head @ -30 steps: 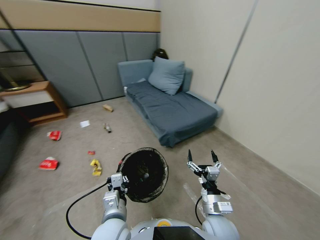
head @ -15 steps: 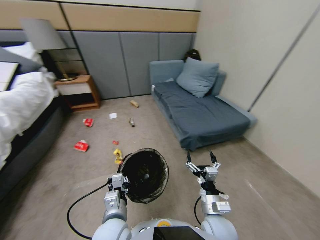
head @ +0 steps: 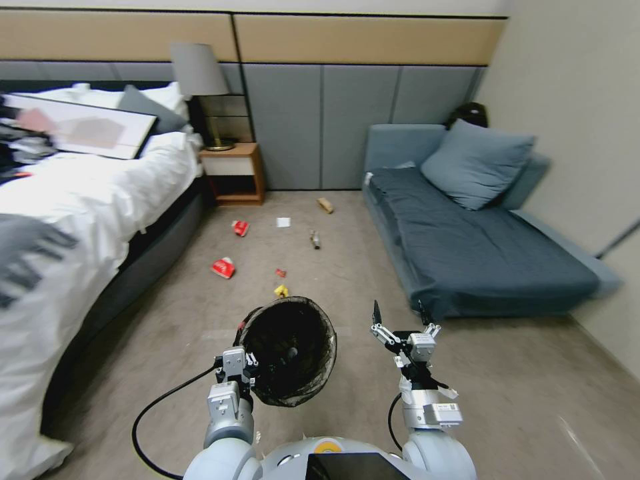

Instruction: Pick up the trash bin, then pick up the garbage from the floor and place it into the trash bin.

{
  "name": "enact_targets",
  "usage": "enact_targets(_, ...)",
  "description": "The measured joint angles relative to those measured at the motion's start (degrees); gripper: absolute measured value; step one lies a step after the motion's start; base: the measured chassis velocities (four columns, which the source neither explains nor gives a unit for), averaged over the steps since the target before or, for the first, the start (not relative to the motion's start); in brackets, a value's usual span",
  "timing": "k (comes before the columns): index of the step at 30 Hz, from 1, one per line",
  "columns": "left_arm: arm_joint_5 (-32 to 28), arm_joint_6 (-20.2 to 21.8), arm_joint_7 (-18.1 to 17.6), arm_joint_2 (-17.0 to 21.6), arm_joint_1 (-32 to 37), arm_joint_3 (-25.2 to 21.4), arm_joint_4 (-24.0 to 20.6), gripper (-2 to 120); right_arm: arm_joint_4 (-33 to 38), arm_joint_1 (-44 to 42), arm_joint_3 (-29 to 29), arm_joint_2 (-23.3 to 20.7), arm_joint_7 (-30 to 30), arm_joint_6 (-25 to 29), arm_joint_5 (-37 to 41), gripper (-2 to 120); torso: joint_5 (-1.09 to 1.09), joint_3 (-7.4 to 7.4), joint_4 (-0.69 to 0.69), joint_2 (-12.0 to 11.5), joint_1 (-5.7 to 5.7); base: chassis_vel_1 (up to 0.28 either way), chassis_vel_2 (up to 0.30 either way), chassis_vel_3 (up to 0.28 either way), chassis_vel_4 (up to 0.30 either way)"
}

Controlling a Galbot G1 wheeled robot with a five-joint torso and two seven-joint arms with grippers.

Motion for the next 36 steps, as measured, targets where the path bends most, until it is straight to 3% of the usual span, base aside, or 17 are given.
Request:
enact_targets(9,0.0,-0.8,-0.2,-0.1,-0.2,0.1,0.4,1,-0.3,0.1,0.0,0.0,0.0,0.0,-0.2,100,0.0,0.0,0.0,0.0,0.0,0.092,0.093,0.107,0.095)
enact_targets(36,0.4,-1.5,-0.2,-0.2,-0.2,0.1,0.6,1,-0.7,0.2,0.0,0.0,-0.2,0.1,-0.4,100,0.0,0.0,-0.01,0.0,0.0,0.0,0.0,0.0,0.0)
